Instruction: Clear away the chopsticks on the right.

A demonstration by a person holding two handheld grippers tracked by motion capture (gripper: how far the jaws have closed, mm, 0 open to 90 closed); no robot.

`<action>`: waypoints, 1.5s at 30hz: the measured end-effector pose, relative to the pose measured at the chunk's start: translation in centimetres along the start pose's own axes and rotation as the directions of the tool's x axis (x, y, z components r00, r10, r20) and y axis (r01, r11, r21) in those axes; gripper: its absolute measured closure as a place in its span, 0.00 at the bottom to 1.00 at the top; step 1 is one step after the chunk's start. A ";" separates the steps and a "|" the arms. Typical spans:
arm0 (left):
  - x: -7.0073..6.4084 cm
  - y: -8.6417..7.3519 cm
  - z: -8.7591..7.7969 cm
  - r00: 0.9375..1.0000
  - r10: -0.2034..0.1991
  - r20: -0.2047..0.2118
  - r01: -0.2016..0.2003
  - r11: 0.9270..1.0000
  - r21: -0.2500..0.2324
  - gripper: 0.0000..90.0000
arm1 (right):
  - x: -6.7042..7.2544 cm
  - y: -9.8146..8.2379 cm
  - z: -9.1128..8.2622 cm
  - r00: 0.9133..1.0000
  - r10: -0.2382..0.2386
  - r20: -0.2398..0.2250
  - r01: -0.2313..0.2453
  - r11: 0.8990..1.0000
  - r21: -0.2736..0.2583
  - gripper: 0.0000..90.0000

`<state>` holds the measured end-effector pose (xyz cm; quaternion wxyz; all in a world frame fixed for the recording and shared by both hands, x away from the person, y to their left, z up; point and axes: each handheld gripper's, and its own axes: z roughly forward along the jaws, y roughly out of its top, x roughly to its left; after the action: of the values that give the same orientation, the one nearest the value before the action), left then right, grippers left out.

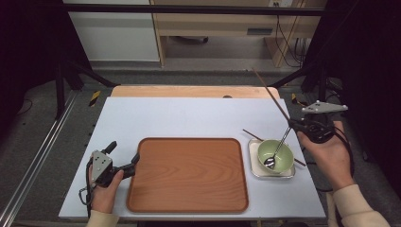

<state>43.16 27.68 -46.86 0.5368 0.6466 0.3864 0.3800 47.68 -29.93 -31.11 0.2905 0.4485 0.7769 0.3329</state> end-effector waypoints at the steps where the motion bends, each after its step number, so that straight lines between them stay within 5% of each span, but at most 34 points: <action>1: 0.0 0.0 0.0 1.000 0.001 0.001 -0.001 1.000 0.001 0.07 | 0.6 0.2 0.1 1.000 -0.007 -0.012 0.007 1.000 0.003 0.94; 10: 0.0 0.1 0.1 1.000 -0.003 0.002 0.003 1.000 -0.004 0.07 | 6.2 0.7 2.1 0.993 -0.051 -0.105 0.055 0.998 0.036 0.94; 20: 0.6 -0.2 -0.6 1.000 -0.005 -0.021 0.005 1.000 -0.003 0.07 | 11.3 -1.9 4.9 0.983 -0.015 -0.185 0.033 0.995 0.097 0.94; 26: 1.7 -0.1 -1.3 0.997 -0.056 -0.054 0.055 0.998 -0.016 0.07 | 13.8 -3.3 6.5 0.976 0.029 -0.214 0.000 0.991 0.131 0.94; 32: 2.2 0.1 -2.1 0.994 -0.084 -0.076 0.082 0.996 -0.033 0.07 | 15.1 -4.2 6.5 0.977 0.023 -0.213 0.010 0.988 0.151 0.94; 45: 2.6 -0.4 -2.8 0.991 -0.088 -0.101 0.086 0.996 -0.025 0.07 | 18.0 -6.2 4.6 0.959 0.019 -0.283 0.027 0.987 0.157 0.94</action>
<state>41.63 31.27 -46.71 0.5390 0.6035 0.4373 0.3925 40.23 -15.05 -41.49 0.1400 0.4163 0.8355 0.3302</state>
